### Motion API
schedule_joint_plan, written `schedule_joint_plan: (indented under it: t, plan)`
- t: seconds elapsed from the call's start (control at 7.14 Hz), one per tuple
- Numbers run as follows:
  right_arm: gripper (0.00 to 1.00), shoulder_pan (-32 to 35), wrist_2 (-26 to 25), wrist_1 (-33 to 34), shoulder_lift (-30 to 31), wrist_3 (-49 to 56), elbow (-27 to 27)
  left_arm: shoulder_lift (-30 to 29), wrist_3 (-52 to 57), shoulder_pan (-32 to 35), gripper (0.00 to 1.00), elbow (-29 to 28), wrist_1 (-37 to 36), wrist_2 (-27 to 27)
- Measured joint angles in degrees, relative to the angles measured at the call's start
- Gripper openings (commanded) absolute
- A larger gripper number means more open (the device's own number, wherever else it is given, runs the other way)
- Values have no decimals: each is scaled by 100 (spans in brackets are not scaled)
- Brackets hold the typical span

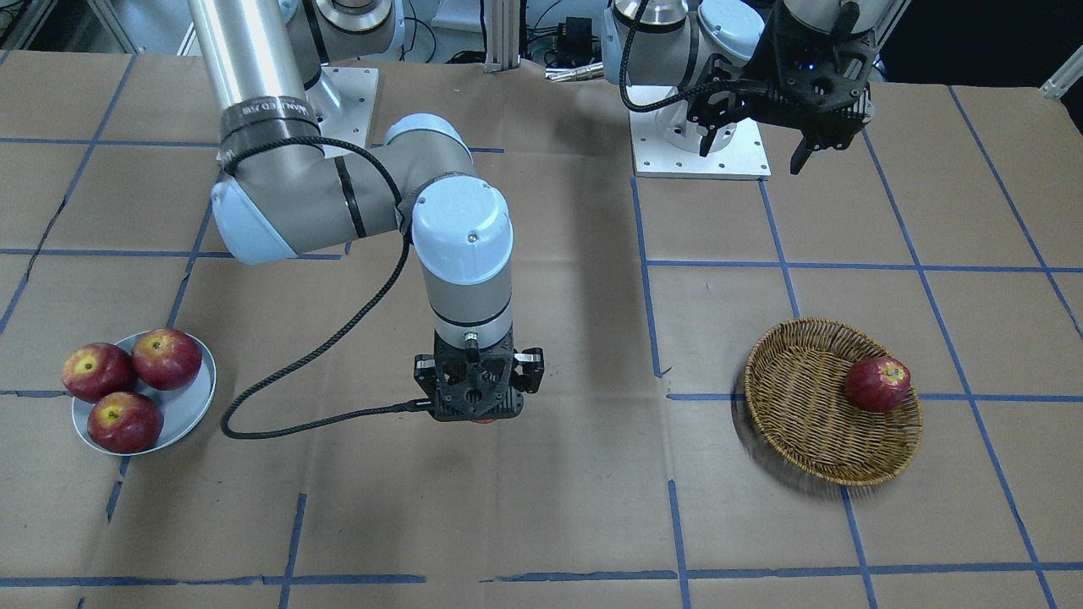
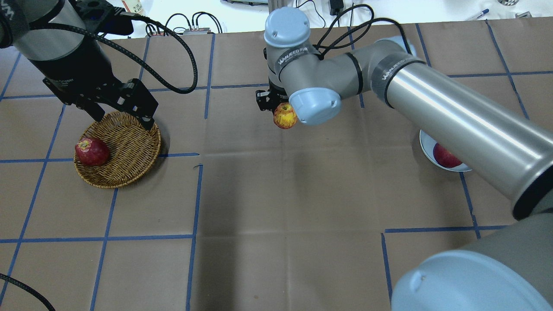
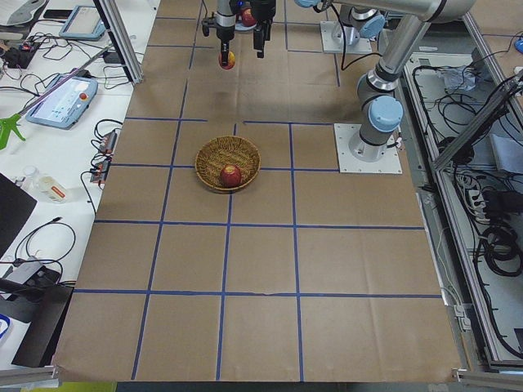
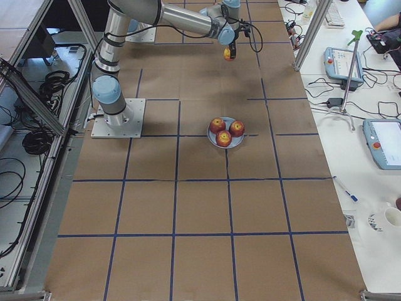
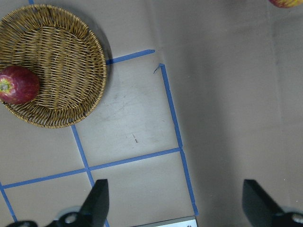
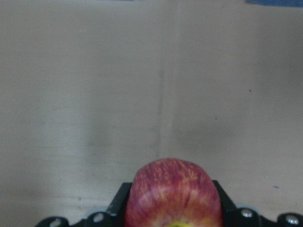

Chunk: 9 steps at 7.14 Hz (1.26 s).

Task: Transfer apple from basket to plate
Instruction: 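Grasp the apple with the right gripper and carry it over the plate, then lower the apple onto the other apples on the white plate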

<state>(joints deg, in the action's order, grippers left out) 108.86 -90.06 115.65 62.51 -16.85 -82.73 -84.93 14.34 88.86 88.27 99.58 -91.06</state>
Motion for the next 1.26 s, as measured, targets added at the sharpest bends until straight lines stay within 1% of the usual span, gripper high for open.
schedule_joint_plan:
  t: [0.14,0.28,0.42,0.56,0.7,0.98,1.26]
  plan:
    - [61,-270,9,-705,240,183,239,-6,-3,0,99,3,0,0]
    - [61,-660,12,-1244,507,515,338,-14,-7,0,99,5,0,1]
    - [61,-1139,5,-1709,790,887,371,-19,-9,0,99,5,0,1]
    - [61,-1625,-11,-2021,1019,1336,369,-25,-12,0,99,5,0,1]
    - [61,-2108,-17,-2193,1151,1901,351,-32,-16,0,99,6,0,1]
    - [60,-3030,-13,-2276,1234,3283,224,-36,-18,2,99,9,0,1]
    - [61,-3777,62,-2012,1236,4412,-170,-8,-13,4,99,19,0,1]
